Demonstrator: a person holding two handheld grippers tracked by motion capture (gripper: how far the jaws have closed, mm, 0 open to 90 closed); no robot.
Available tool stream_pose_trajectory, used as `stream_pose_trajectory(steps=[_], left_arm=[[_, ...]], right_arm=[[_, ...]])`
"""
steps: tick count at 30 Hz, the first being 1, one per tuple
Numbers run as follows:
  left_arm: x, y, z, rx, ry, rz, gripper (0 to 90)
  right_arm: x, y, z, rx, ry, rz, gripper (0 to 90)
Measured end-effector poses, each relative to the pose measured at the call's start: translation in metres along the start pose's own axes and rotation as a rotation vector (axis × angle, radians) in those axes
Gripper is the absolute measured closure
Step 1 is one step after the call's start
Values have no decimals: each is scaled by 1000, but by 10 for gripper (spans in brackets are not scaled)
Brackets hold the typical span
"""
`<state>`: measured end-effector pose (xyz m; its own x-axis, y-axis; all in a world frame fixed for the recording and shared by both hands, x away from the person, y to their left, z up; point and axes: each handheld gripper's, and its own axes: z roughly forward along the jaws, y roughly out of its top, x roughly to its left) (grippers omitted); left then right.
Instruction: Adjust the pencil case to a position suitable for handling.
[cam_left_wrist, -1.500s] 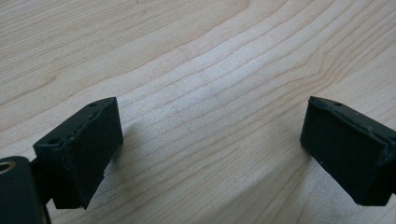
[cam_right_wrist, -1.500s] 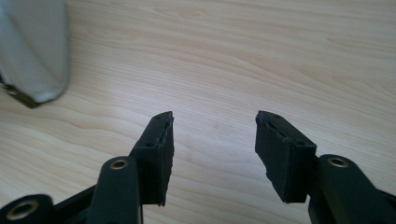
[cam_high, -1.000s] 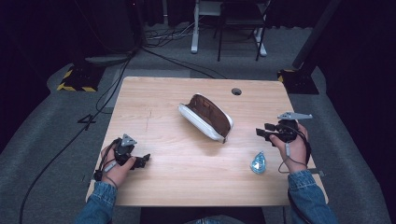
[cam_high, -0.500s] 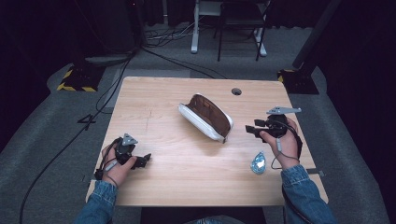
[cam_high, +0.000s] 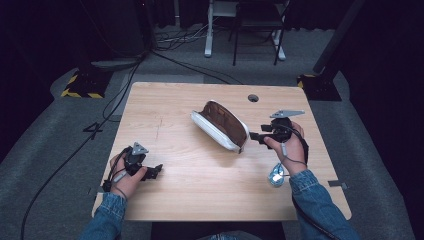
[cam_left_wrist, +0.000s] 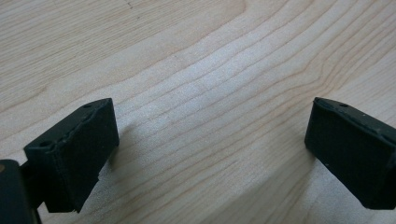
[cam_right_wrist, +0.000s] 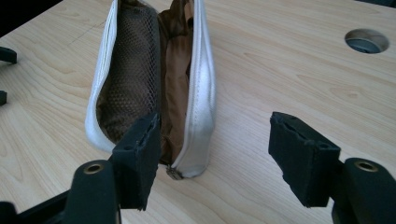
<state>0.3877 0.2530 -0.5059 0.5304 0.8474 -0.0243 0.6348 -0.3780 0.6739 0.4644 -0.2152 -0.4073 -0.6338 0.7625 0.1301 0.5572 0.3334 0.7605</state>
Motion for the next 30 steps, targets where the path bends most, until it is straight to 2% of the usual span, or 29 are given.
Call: stream_pose_trajectory(steps=[4,18,25,30], left_arm=[[0,0,0,1,0,1,30],[0,0,0,1,0,2,29],[0,0,0,3,-1,6,28],[0,1,0,3,-1,8,28]], right_arm=[[2,5,16,19,2,1,344],[-2,6,49,65,-11,-4,304],[-2,7,65,97,-19,-11,314],[-1,5,76,122,-20,-15,353]])
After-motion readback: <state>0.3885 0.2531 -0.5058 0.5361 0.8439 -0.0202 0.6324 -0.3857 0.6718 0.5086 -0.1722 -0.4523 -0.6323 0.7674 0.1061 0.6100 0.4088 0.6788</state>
